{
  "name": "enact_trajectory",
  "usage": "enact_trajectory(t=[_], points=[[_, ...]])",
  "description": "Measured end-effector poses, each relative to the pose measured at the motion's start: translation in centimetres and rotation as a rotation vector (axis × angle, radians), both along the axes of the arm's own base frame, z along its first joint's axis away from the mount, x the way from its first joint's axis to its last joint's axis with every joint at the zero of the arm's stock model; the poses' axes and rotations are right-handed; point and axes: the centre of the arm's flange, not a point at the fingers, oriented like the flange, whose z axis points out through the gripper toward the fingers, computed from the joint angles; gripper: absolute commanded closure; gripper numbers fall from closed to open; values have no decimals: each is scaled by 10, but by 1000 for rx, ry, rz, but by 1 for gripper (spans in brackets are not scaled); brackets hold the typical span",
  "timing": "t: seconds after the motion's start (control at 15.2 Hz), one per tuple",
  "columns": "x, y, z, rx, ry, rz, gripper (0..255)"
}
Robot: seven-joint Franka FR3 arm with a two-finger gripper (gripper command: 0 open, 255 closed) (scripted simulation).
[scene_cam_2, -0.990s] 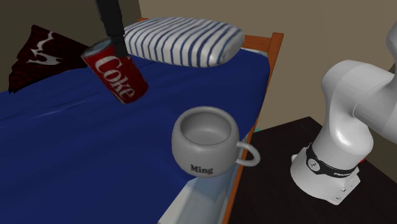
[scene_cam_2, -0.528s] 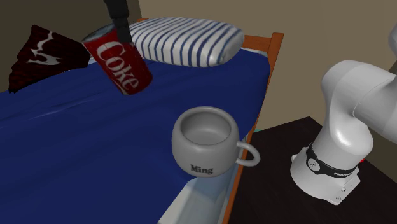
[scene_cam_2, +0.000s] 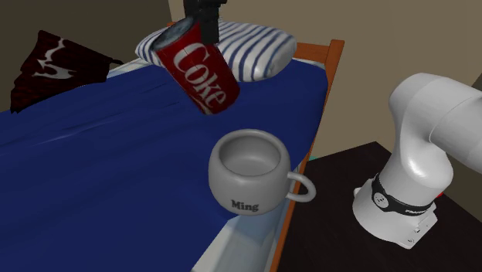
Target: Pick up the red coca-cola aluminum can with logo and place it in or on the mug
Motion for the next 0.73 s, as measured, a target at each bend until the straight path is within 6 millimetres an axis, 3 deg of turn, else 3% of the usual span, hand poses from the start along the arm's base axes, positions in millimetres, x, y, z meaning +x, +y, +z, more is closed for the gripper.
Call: enact_trajectory(t=[0.53,0.73], points=[[-84,66,26,0,0,1,255],[-94,72,14,-1,1,0,255]])
